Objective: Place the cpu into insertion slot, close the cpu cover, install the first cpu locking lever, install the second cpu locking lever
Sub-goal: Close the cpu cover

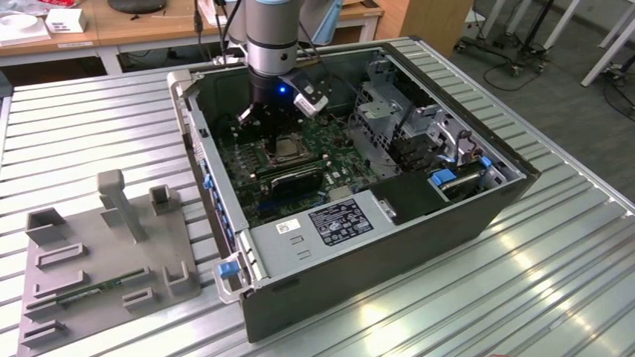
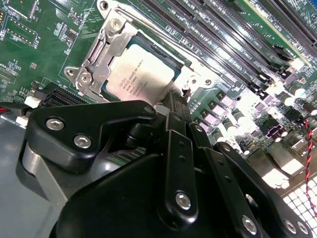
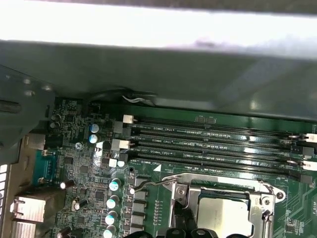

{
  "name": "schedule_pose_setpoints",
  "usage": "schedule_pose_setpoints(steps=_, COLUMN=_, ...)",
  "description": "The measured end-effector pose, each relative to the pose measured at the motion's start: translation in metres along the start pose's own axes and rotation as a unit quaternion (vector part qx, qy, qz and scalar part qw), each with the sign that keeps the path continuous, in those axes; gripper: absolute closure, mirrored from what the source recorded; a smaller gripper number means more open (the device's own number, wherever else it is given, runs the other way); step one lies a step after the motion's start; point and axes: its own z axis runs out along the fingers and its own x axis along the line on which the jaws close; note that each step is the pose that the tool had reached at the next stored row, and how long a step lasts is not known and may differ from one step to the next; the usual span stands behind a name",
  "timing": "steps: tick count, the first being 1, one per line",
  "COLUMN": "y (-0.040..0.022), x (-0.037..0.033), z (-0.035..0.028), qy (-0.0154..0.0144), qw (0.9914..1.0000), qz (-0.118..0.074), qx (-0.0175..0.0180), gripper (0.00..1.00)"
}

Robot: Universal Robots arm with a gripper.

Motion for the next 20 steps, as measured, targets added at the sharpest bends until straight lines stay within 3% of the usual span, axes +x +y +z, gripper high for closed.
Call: schedule_pose_setpoints(steps=20, y=0.0000, x=0.0000, z=0.0057, qy=0.0002, qw=1.00000, qz=0.000, qx=0.0001, gripper=0.89)
